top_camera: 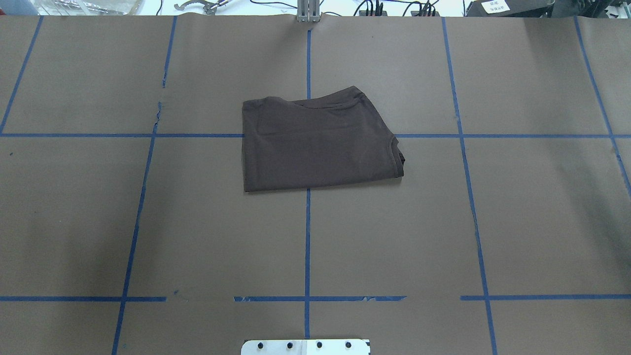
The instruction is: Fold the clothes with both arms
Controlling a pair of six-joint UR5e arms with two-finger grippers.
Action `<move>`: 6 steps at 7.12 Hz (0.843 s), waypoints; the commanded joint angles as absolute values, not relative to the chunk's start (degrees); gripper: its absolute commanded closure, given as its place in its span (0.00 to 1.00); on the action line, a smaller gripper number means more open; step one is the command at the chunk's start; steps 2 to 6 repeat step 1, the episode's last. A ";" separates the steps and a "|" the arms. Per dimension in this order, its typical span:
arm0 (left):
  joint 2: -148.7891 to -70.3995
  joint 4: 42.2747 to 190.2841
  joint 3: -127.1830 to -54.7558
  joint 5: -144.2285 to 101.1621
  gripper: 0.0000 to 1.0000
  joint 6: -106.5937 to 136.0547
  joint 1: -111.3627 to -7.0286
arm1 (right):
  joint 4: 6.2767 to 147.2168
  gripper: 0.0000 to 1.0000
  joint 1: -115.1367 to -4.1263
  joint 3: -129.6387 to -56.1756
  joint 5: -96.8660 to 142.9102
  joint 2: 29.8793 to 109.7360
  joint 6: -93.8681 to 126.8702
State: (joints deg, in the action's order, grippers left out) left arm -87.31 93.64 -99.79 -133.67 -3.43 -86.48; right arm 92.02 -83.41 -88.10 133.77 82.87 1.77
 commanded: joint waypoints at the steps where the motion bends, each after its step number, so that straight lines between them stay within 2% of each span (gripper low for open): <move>1: -87.45 93.60 -99.93 -133.59 0.00 -3.43 -86.48 | 92.02 0.00 -83.41 -88.15 133.77 82.88 1.76; 6: -87.45 93.60 -99.93 -133.59 0.00 -3.43 -86.48 | 92.02 0.00 -83.41 -88.15 133.77 82.88 1.76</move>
